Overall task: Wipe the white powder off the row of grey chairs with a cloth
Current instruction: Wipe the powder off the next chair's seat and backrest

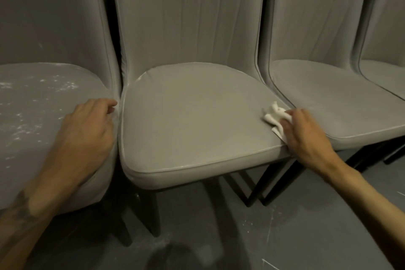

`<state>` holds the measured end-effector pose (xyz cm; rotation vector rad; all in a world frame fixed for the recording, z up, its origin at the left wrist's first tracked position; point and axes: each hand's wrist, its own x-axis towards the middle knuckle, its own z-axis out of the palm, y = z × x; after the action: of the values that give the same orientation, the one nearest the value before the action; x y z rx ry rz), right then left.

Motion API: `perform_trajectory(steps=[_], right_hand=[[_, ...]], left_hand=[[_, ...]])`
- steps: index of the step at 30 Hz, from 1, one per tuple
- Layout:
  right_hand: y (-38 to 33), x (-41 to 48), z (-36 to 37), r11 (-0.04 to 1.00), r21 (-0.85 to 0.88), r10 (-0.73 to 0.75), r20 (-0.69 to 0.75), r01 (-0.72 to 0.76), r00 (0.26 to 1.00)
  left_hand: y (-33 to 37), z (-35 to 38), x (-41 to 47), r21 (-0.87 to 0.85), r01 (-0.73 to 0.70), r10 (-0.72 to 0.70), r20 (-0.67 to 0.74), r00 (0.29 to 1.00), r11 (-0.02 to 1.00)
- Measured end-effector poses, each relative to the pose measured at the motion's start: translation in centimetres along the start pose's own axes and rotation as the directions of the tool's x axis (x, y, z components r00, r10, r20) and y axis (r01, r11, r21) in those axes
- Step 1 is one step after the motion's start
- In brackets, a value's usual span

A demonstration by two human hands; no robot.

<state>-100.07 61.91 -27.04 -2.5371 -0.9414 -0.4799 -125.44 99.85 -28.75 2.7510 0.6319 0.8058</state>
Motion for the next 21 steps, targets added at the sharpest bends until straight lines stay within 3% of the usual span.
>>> perform_trajectory(steps=[3,7,10,12,16,21], right_hand=[[-3.1,-1.8,1.1,1.000,-0.014,-0.001,-0.061,0.000,0.998],[-11.9,-4.3,2.4,0.965,0.137,-0.233,0.043,0.226,0.971],[-11.5,-3.4,1.2,0.921,0.185,-0.361,0.071,0.344,0.930],[-7.3,-2.2,0.5,0.945,0.119,-0.310,0.027,0.305,0.950],[0.3,-0.5,-0.4,1.000,0.005,0.014,-0.062,-0.013,0.998],[-6.4,-3.9,2.2,0.996,0.014,-0.088,-0.083,0.089,0.993]], left_hand=[[-0.1,0.1,-0.1,0.003,-0.007,0.007,-0.005,1.000,1.000],[-0.5,0.4,0.2,0.001,-0.015,0.015,-0.004,1.000,1.000],[-0.8,0.5,0.5,-0.010,0.012,-0.011,0.017,1.000,1.000],[-0.9,0.4,0.5,0.005,0.012,-0.012,0.017,1.000,1.000],[-0.6,0.1,0.4,0.022,0.006,-0.006,0.014,1.000,1.000],[-0.3,0.1,0.3,0.004,0.018,-0.018,0.009,1.000,1.000]])
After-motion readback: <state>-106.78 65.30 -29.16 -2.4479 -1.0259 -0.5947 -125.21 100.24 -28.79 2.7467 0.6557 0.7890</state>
